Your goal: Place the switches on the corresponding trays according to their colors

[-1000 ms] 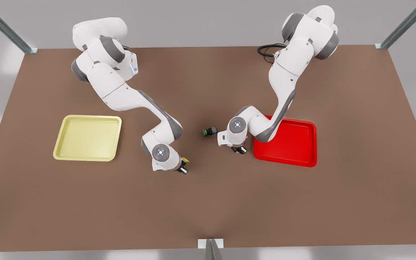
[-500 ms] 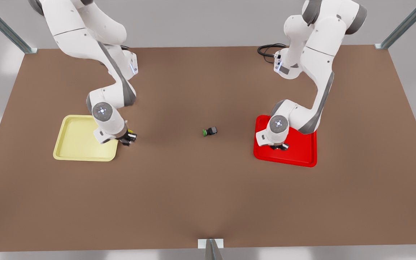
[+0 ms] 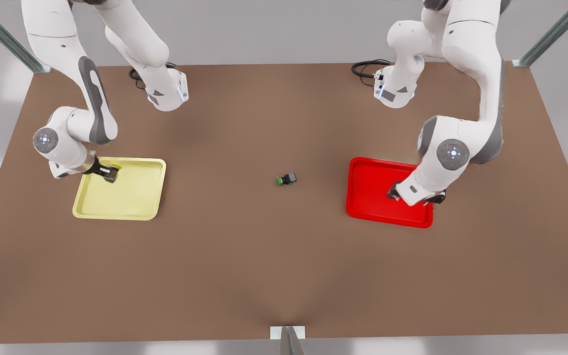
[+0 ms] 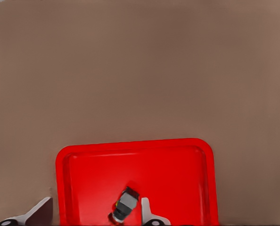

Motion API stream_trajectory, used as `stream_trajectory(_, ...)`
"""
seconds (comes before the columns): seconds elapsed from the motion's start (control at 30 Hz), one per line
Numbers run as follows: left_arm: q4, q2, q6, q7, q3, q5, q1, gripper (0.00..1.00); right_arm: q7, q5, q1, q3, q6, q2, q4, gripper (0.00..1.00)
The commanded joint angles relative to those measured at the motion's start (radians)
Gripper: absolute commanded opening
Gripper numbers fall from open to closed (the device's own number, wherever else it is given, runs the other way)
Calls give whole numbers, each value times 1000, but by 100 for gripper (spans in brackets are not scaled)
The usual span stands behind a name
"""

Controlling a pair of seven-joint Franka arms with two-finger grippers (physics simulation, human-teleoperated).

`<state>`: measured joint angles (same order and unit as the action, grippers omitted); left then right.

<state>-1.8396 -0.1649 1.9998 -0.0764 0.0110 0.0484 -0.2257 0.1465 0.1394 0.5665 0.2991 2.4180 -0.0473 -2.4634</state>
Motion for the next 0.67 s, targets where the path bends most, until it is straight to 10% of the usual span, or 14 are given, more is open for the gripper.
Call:
stream_trajectory(0.0,0,14,-16,-13,1,-160,-1,100,11,0,-211,2,0,1,3,100)
stream_trajectory(0.27,423,-47,-472,44,52,-76,114,100,-251,-139,-214,-12,-927,282,632,100)
stream_trajectory(0.43,465,-70,-504,55,37,-85,114,100,-245,-129,-214,54,-1007,316,845,100)
stream_trajectory(0.47,465,-68,-506,55,37,-84,114,100,-237,-121,-340,-35,-993,316,831,100)
stream_trajectory(0.5,465,-70,-507,55,37,-84,114,100,-203,-66,-694,-371,-953,325,801,100)
stream_trajectory(0.63,467,-68,-513,55,37,-84,114,100,-139,-67,-720,-368,-955,334,798,100)
